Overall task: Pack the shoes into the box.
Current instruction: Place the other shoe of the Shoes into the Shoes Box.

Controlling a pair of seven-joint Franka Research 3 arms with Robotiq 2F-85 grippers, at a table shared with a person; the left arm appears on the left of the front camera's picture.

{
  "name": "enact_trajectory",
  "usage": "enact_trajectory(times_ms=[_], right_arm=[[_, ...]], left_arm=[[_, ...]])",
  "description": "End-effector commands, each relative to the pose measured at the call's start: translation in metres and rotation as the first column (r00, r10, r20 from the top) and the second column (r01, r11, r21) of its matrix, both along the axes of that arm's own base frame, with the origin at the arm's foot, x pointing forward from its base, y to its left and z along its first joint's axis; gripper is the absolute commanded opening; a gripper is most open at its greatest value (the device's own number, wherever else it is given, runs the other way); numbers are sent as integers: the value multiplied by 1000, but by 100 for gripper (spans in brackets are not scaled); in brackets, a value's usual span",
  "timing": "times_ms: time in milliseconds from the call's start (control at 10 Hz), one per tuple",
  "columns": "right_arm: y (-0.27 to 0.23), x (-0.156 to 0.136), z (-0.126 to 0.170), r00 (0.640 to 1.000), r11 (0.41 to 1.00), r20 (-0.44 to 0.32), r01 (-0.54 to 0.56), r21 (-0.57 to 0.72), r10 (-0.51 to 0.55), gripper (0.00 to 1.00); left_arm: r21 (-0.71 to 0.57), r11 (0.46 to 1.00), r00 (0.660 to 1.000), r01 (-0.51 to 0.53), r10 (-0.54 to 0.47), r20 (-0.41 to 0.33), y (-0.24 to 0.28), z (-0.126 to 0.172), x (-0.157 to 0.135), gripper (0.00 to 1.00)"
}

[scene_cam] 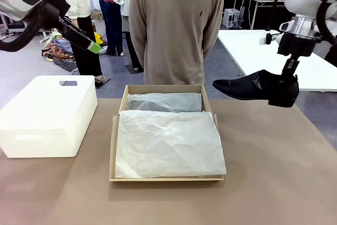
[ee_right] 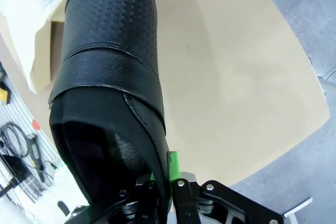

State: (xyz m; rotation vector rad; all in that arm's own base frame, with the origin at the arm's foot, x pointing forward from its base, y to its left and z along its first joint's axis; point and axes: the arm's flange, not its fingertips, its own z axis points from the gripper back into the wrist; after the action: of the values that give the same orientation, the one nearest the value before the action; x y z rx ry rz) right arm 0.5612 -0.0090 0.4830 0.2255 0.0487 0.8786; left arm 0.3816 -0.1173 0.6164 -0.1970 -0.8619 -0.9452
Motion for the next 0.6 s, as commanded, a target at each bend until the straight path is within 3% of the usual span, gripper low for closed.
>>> enact_trajectory(times_ms=[0,300,500], right_arm=[[29,-13,16,981,983,61,181,29,-183,0],[73,-36,38,898,903,104,429,18,-428,0],[103,-45,39,800,806,145,591,-27,-582,0]], left_arm=[[-16,1000,1000,9,-9,-3,2,0,-1,100],[-16,1000,1000,9,-9,-3,2,0,-1,100],[-16,1000,1000,9,-9,-3,2,0,-1,100]])
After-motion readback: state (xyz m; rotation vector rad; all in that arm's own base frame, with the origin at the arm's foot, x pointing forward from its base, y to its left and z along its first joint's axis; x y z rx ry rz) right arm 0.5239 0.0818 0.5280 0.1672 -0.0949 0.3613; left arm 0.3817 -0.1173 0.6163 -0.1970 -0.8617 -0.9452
